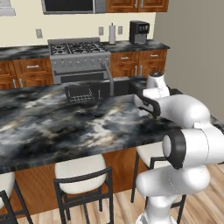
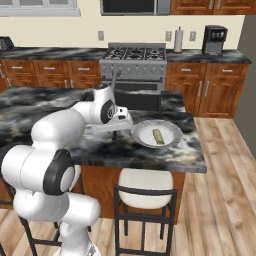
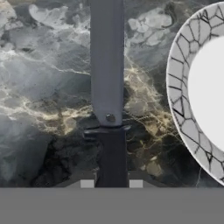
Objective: Retrieve the butter from the fridge and place it on a plate on the dining table. Then retrieve the butter knife by the fridge and place it near the plate.
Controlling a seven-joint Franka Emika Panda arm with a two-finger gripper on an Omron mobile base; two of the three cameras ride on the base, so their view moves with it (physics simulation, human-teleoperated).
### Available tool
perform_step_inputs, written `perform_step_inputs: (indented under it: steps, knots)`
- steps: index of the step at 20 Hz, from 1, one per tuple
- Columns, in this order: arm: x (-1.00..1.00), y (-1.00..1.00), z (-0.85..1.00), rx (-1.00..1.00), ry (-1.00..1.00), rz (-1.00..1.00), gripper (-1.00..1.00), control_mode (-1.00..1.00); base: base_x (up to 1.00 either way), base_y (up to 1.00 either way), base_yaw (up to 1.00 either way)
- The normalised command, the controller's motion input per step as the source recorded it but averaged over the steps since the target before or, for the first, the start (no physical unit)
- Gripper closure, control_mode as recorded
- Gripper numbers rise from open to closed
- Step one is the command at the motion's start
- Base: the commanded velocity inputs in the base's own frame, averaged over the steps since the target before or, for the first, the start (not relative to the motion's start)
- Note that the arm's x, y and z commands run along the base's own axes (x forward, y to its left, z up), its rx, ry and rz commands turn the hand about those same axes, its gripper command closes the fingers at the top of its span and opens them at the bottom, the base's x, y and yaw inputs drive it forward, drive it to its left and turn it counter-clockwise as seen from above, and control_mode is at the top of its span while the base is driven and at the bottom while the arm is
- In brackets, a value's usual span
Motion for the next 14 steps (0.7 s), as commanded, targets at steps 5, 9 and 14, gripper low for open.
perform_step_inputs:
  steps: [5, 9, 14]
  knots:
    - [0.16, 0.0, -0.23, -0.06, 0.01, -0.01, 1.0, -1.0, 0.0, 0.0, 0.0]
    - [0.12, 0.0, -0.24, -0.05, 0.0, -0.02, 1.0, -1.0, 0.0, 0.0, 0.0]
    - [0.01, -0.01, -0.18, -0.01, 0.0, 0.0, 1.0, -1.0, 0.0, 0.0, 0.0]
